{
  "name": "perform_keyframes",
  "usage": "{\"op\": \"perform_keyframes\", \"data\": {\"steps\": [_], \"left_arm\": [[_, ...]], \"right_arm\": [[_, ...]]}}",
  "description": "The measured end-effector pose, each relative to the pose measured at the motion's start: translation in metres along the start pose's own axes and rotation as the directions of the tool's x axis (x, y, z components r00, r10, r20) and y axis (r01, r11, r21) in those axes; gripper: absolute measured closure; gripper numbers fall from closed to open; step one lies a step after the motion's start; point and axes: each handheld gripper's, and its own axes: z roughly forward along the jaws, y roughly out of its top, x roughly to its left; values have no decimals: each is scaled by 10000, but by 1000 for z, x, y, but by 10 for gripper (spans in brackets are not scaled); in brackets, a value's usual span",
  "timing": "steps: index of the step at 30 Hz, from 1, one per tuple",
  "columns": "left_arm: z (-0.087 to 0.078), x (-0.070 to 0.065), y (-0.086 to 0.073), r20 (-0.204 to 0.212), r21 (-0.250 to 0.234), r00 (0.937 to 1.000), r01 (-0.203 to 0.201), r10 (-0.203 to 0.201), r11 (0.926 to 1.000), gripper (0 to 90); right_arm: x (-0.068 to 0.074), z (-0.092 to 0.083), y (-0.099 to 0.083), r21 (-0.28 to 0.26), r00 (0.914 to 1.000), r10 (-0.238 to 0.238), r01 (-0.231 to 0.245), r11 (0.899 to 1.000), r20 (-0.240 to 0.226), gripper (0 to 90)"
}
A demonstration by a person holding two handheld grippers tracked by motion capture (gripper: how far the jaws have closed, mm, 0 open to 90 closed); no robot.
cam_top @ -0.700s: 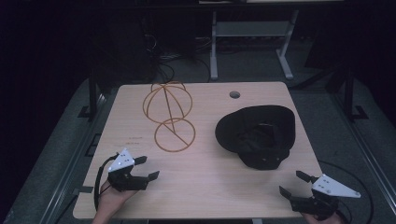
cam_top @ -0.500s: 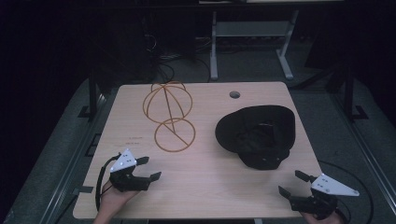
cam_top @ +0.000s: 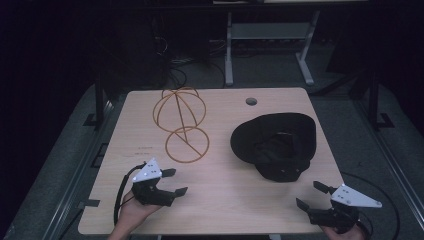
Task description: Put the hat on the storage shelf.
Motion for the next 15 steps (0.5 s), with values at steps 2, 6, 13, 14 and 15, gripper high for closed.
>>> {"op": "perform_keyframes", "data": {"steps": [2, 6, 13, 14, 15], "left_arm": [[4, -6, 7, 128, -9, 9997, -213, 213, 9998, 228], [15, -13, 24, 397, -102, 9977, -550, 554, 9984, 228], [34, -25, 50, 813, 90, 9924, -932, 921, 9956, 227], [34, -25, 50, 813, 90, 9924, -932, 921, 9956, 226], [36, -26, 54, 857, 110, 9921, -931, 918, 9956, 226]], "right_arm": [[1, 0, 0, 0, 10000, 19, -19, 10000, -4, 141], [2, -1, 1, -28, 9999, -114, 114, 9999, -2, 141], [3, -3, 0, -74, 10000, -87, 87, 9999, -27, 141], [3, -3, 0, -74, 10000, -87, 87, 9999, -27, 141], [4, -3, 0, -50, 10000, -82, 82, 10000, -55, 141]]}}
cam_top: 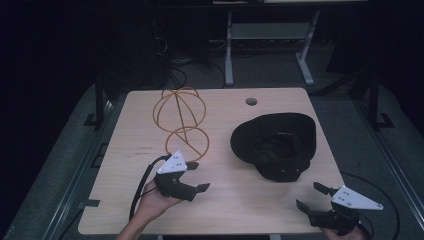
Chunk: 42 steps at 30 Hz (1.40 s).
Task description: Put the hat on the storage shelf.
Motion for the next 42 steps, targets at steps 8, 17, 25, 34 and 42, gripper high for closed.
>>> {"op": "perform_keyframes", "data": {"steps": [8, 17, 25, 34, 42], "left_arm": [[17, -7, 40, 246, -53, 9977, -623, 624, 9980, 218], [42, -9, 62, 677, 28, 9946, -785, 782, 9969, 221], [60, -9, 76, 934, 248, 9903, -1060, 1032, 9941, 212], [84, -12, 90, 1050, 729, 9832, -1573, 1492, 9849, 205], [106, -13, 91, 896, 1126, 9796, -1896, 1801, 9754, 275]], "right_arm": [[1, 2, 0, -1, 10000, 25, -25, 10000, -49, 140], [1, 0, 0, -94, 10000, -5, 5, 10000, -25, 141], [-1, -2, 0, -152, 10000, 28, -29, 9999, -21, 141], [-2, -2, 0, -204, 10000, 5, -6, 9998, -62, 141], [-4, -3, -2, -178, 9999, 140, -141, 9997, -72, 141]]}}
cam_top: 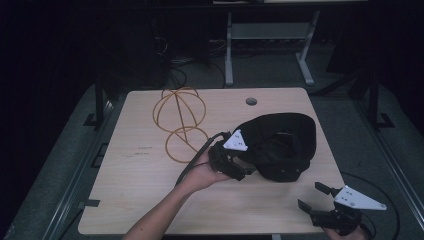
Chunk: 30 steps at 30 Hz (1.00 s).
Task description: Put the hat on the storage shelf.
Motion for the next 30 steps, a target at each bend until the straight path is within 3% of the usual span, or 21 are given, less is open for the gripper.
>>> {"op": "perform_keyframes", "data": {"steps": [2, 5, 7, 10, 16, 21, 23, 25, 30], "left_arm": [[7, 1, -1, -56, 374, 9996, -258, 260, 9990, 373], [10, 3, -1, -93, 373, 9994, -320, 323, 9988, 499], [10, 3, -1, -57, 192, 9996, -291, 292, 9994, 537], [7, 0, 0, -39, 42, 9982, -591, 592, 9982, 690], [1, -12, 4, 184, -278, 9946, -1018, 1023, 9944, 821], [-9, -21, 6, 406, -832, 9933, -1044, 1080, 9911, 854], [-16, -21, 5, 671, -1109, 9939, -794, 871, 9907, 856], [-18, -20, 5, 709, -1225, 9940, -738, 829, 9897, 856], [-33, -14, 2, 999, -1798, 9945, -127, 312, 9836, 857]], "right_arm": [[-1, 0, 0, -38, 10000, 86, -86, 10000, 9, 141], [-1, 1, 0, 19, 9999, 134, -134, 9999, -20, 141], [-1, 2, 0, 41, 9999, 114, -114, 9999, -36, 141], [-1, 1, 1, 1, 10000, 32, -32, 10000, -28, 141], [1, 4, 1, 39, 9999, -107, 107, 9999, -62, 141], [4, 4, 3, -40, 9999, -152, 152, 9999, 1, 141], [6, 4, 5, -232, 10000, -62, 62, 9997, 8, 141], [6, 5, 6, -260, 10000, -21, 21, 9997, 17, 141], [11, 13, 12, -488, 10000, 84, -84, 9988, -13, 141]]}}
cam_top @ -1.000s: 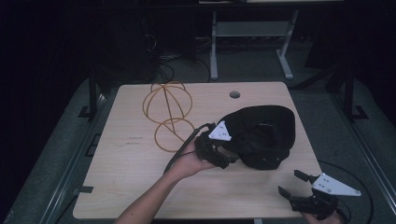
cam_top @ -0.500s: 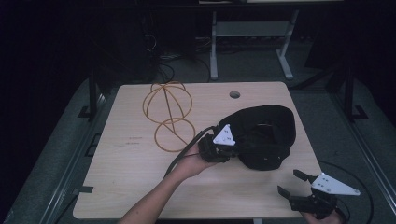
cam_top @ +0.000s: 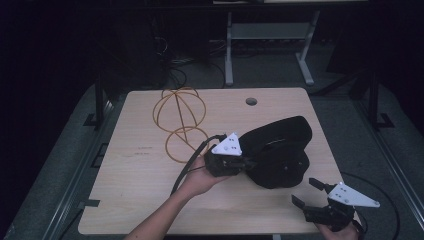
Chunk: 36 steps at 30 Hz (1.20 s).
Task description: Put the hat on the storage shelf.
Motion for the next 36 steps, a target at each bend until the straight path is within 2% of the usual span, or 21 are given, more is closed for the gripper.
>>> {"op": "perform_keyframes", "data": {"steps": [8, 12, 17, 18, 20, 21, 22, 23, 24, 25, 26, 27, 30, 31, 36], "left_arm": [[-12, 3, 2, 197, -480, 9992, 360, -351, 9982, 858], [-12, 2, 3, 279, -558, 9991, 332, -317, 9979, 858], [-10, -1, 6, 357, -547, 9991, 230, -211, 9982, 858], [-9, -2, 7, 377, -559, 9991, 198, -177, 9982, 858], [-8, -2, 7, 414, -558, 9990, 192, -169, 9983, 858], [-8, -2, 7, 414, -558, 9990, 192, -169, 9983, 859], [-7, -3, 8, 410, -522, 9991, 153, -132, 9985, 860], [-7, -3, 8, 410, -522, 9991, 153, -132, 9985, 859], [-7, -4, 9, 397, -516, 9992, 123, -102, 9986, 859], [-7, -4, 9, 397, -516, 9992, 123, -102, 9986, 859], [-7, -4, 9, 377, -508, 9993, 99, -80, 9987, 859], [-8, -4, 9, 360, -519, 9993, 100, -81, 9986, 859], [-10, -3, 6, 369, -576, 9993, 130, -109, 9983, 859], [-11, -3, 5, 407, -586, 9991, 166, -142, 9981, 859], [-16, -7, 1, 282, -553, 9996, 31, -15, 9985, 858]], "right_arm": [[8, 13, 9, -248, 9997, -115, 109, 9996, -212, 141], [10, 19, 14, -368, 9990, -224, 209, 9991, -396, 141], [8, 26, 16, -421, 9988, -119, 99, 9991, -481, 146], [4, 28, 17, -518, 9984, 33, -62, 9986, -557, 186], [2, 29, 18, -620, 9982, -54, 17, 9981, -602, 296], [2, 29, 18, -620, 9982, -54, 17, 9981, -602, 296], [1, 32, 19, -677, 9974, -172, 125, 9976, -697, 424], [1, 32, 19, -677, 9974, -172, 125, 9976, -697, 424], [2, 36, 20, -640, 9969, -281, 234, 9977, -736, 517], [2, 36, 20, -640, 9969, -281, 234, 9977, -736, 517], [2, 38, 21, -645, 9966, -306, 256, 9976, -768, 569], [4, 40, 22, -631, 9965, -448, 403, 9972, -713, 659], [5, 39, 23, -665, 9962, -507, 461, 9967, -703, 729], [4, 39, 23, -662, 9963, -542, 497, 9966, -672, 847], [3, 32, 25, -719, 9965, -518, 470, 9963, -663, 850]]}}
